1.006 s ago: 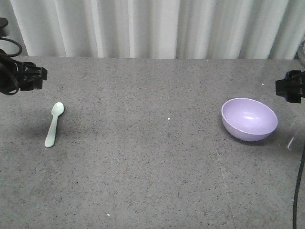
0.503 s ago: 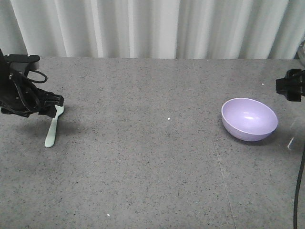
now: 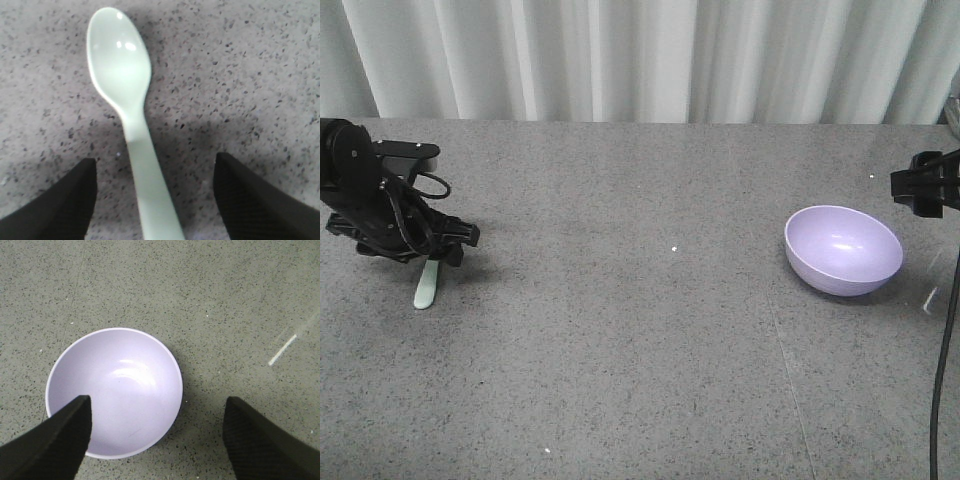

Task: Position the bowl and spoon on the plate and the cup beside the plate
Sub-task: 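Lower the left gripper and grasp the pale green spoon handle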

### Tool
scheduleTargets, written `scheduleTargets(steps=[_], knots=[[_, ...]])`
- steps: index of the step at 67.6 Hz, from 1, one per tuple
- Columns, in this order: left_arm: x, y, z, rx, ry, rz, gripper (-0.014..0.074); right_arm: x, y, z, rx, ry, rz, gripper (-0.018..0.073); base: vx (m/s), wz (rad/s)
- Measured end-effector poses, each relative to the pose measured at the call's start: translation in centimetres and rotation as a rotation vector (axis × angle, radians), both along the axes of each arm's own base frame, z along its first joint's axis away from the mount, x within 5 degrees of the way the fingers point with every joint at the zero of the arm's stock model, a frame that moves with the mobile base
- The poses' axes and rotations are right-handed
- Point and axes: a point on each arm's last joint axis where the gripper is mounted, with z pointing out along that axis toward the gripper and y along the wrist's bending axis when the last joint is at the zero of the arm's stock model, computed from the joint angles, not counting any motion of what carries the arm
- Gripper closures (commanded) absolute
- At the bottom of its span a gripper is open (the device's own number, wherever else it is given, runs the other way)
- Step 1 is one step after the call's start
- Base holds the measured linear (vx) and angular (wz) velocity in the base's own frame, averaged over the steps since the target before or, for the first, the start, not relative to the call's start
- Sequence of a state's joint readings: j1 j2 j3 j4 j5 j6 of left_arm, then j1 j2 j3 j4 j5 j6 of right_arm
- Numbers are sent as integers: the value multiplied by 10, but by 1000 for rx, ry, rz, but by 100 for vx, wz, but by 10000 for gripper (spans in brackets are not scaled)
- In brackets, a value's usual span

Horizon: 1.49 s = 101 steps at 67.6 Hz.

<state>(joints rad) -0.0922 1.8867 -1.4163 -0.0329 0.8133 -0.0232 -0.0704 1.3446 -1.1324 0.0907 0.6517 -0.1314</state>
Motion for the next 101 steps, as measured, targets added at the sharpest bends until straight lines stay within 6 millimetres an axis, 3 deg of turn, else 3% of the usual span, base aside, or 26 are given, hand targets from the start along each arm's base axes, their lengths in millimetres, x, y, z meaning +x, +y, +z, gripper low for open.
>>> scheduleTargets(steps=[31, 52, 72, 91, 101], knots=[[25, -3, -9, -31, 12, 79, 111, 2, -1, -1, -8, -9, 0, 21, 0, 0], [30, -3, -12, -8, 73, 71, 161, 2, -2, 0, -29, -15, 3, 21, 0, 0], [29, -1, -12, 11, 93, 66, 340, 2, -2, 0, -29, -15, 3, 21, 0, 0], [24, 1, -13, 43, 141, 52, 602, 3, -2, 0, -29, -16, 2, 21, 0, 0], [24, 2, -12, 60, 142, 31, 605, 3, -2, 0, -29, -16, 2, 21, 0, 0]])
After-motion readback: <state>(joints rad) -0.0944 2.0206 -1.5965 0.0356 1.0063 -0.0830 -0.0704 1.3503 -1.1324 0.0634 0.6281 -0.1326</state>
